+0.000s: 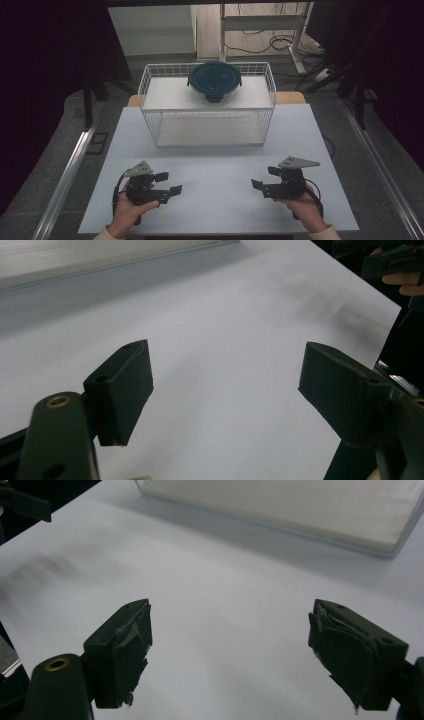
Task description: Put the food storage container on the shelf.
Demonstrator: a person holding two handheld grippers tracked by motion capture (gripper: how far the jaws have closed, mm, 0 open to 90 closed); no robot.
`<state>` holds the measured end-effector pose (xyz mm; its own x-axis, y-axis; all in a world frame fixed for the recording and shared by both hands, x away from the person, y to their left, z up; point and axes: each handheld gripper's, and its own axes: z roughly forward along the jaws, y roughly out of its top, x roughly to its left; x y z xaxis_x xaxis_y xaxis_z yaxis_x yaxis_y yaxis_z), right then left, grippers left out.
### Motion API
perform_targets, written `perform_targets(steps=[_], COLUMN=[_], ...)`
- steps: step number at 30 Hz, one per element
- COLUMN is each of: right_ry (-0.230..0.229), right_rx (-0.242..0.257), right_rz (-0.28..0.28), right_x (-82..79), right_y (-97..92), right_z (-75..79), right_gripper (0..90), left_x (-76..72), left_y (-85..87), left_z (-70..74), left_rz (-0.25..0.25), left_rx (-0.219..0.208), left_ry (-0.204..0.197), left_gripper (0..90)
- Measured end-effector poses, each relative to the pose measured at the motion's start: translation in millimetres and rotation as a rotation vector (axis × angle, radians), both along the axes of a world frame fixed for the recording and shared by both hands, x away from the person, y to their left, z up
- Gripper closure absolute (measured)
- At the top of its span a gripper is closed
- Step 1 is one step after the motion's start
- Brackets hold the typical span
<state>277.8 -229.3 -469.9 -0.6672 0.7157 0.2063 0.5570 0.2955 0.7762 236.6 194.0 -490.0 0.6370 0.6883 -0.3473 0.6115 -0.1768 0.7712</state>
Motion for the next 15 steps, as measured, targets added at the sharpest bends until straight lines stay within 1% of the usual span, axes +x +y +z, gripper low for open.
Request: perform_targets(steps=[4,6,8,12,15], right_ry=[0.003,-0.003,-0.008,0.004,-0.003], right_rx=[-0.013,-0.008,-0.001,0.030,0.025], right_rz=[-0.002,-0.011,-0.023,-0.027,-0.023], right_x=[-2.9,-3.1,-3.2,-3.4,-3.8], right_y=[0.3,-0.3,-1.5,-3.6,-2.6], right_z=[-5.8,-5.0,-3.9,-3.5,-2.8], right_gripper=[17.7,17.7,17.7,17.7,17.7], left_x=[-2.1,-3.1,-4.1,-3.8,-2.9], left_y=[1.2,1.1,1.3,1.5,1.6], left_z=[-3.0,-3.8,-4.2,-5.3,-6.5], left_rz=[0.006,0.015,0.017,0.020,0.024], left_rx=[0.003,0.015,0.017,0.019,0.021], left_ry=[-0.004,-0.005,-0.004,-0.003,0.001], left_gripper=[21.1,21.2,21.2,21.4,21.4])
